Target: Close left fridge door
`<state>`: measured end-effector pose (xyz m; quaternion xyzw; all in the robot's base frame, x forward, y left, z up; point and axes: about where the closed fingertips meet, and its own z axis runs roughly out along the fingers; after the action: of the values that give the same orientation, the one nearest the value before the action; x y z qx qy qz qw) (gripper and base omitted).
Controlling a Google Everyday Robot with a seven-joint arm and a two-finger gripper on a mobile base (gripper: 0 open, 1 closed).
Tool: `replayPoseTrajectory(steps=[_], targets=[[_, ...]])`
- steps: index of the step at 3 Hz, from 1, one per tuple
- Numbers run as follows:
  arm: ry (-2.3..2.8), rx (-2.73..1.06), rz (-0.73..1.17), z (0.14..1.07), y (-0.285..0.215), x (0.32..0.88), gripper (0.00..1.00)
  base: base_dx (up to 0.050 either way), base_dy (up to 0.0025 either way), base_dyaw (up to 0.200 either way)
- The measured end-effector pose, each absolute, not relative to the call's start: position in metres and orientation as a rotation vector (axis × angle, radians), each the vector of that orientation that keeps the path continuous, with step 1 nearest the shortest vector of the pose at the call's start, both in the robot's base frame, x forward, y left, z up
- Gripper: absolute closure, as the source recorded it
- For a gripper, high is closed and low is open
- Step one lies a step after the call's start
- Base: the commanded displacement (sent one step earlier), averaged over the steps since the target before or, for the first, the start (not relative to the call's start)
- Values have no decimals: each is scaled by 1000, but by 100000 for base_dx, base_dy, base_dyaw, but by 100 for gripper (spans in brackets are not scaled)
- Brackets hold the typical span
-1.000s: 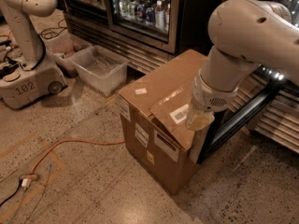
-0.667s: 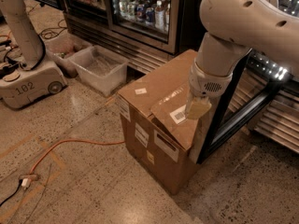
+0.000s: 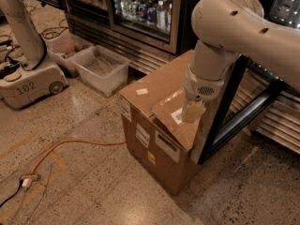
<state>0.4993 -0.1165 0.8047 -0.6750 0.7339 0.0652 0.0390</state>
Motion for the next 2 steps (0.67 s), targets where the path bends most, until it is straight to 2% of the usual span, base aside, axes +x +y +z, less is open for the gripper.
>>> replayPoseTrajectory(steps=[1, 2], targets=[[2258, -2092, 202, 790, -111, 499, 100, 0, 0, 0], [2169, -2138, 199, 772, -101, 467, 100, 0, 0, 0]])
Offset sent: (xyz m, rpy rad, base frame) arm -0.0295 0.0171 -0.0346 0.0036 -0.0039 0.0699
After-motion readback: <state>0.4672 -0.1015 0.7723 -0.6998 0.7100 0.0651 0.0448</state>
